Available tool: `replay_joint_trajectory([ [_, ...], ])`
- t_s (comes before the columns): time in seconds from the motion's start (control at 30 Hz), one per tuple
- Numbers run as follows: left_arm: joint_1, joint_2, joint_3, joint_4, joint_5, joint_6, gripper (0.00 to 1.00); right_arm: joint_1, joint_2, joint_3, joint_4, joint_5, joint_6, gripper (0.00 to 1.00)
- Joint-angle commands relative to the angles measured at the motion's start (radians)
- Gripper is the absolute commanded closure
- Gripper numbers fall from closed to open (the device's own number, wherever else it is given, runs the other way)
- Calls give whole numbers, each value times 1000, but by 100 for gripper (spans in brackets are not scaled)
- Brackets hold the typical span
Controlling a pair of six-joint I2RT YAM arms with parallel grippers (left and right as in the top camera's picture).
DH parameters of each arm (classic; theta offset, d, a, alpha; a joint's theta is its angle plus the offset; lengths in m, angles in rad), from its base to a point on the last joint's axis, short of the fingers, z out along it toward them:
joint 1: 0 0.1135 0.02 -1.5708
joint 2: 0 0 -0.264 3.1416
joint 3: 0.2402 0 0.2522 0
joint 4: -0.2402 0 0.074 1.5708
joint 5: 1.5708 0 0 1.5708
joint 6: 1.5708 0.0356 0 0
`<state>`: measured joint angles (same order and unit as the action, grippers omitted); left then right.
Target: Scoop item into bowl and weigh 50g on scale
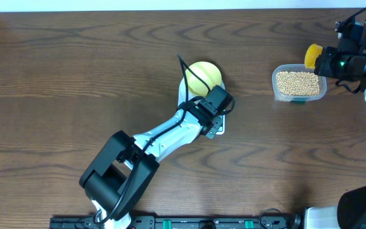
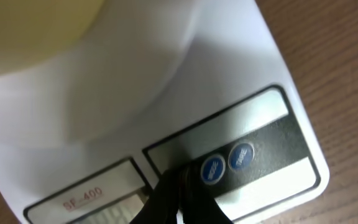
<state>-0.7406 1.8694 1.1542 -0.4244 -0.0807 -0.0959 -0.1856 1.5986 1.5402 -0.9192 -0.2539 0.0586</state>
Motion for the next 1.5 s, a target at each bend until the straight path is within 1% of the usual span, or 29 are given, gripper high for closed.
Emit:
replay_joint_trajectory([
  [0.0, 4, -105, -9, -8, 1, 10, 93, 4, -3, 15, 2, -7, -15, 99],
  [0.2, 5, -266, -10, -17, 0, 10, 92, 4, -3, 15, 0, -7, -15, 99],
  [0.33, 5, -317, -10, -18, 0, 10, 92, 4, -3, 15, -1, -7, -15, 99],
  [0.7, 5, -270, -19, -22, -18, 10, 92, 4, -3, 15, -10, -7, -31, 99],
  [1.1, 4, -169, -19, -18, -18, 16, 92, 2, -3, 15, -19, -7, -64, 99],
  [1.2, 4, -152, -19, -18, -18, 67, 92, -1, -3, 15, -19, -6, -64, 99],
  [1.27, 5, -149, -18, -13, -20, 154, 92, -3, -3, 15, -14, -6, -47, 99],
  [1.37, 5, -172, -14, -6, -49, 155, 92, -3, -3, 15, 2, -6, -45, 99],
  [1.47, 25, -208, -14, 51, -150, 156, 92, -3, -3, 15, 23, -7, -37, 99],
])
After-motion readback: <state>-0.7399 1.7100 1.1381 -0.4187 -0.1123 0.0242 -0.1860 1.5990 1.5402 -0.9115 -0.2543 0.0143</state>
